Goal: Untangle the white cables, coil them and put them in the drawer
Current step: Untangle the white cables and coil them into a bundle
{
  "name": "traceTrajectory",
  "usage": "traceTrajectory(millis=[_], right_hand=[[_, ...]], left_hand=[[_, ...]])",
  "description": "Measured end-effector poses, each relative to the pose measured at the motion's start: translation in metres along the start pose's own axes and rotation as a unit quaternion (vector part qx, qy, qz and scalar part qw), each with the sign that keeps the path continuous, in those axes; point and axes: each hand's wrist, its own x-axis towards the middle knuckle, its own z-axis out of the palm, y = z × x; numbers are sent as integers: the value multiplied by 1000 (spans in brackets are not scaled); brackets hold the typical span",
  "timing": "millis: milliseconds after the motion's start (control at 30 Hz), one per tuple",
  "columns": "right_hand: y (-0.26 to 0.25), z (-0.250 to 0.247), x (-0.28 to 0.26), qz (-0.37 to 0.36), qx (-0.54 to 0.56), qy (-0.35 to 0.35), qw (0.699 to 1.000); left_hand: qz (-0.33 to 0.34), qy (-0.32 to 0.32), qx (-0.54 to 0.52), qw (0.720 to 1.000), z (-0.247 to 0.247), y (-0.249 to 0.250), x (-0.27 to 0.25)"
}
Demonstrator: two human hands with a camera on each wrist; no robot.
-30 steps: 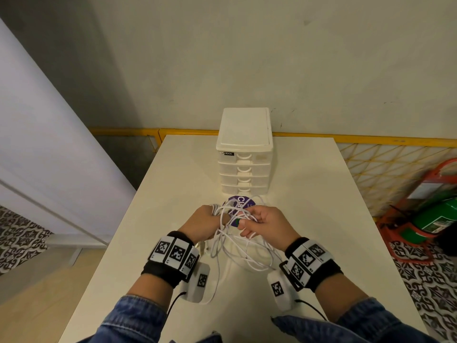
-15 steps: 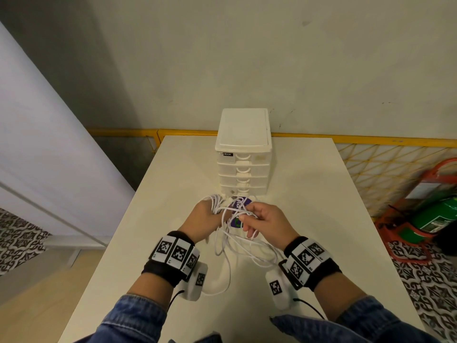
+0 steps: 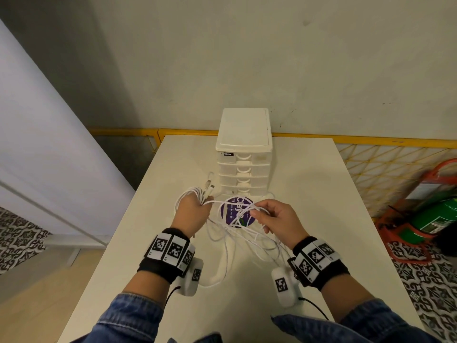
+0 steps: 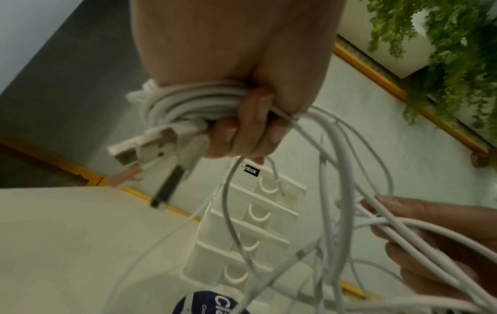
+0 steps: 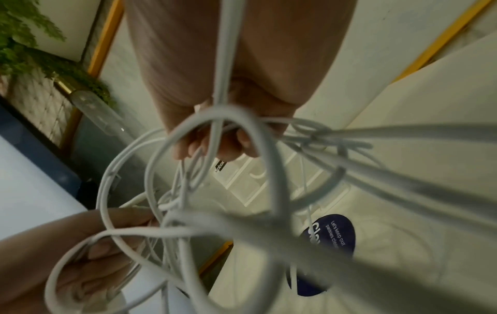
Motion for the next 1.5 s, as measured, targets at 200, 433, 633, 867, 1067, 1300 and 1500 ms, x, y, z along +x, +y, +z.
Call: traceTrajectory(millis=[200,433,633,867,1067,1300,1500], right_hand=[[3,-5,4,-30,-38,58,997],[13,-44,11,-11,-77,162,984],[17,-62,13,51,-17,267,962],[16,-73,11,135,7,223,966],[-12,-52,7,76,-34,57,995],[-46,-5,-1,-214,-186,10,959],[-21,26,-1,-146,-307,-46,939]], left_hand=[[-74,-109,19,991,1,0,-7],[-50,-81,42,995,-10,0,-4],[-80,-11,8,997,-17,1,1],[-121,-4,-57,991,-24,0,9],[-161,-50,-132,977,-17,7,5],[-133,-91,-165,973,-5,23,-6],[-93,-128,-177,971,-3,35,-14]])
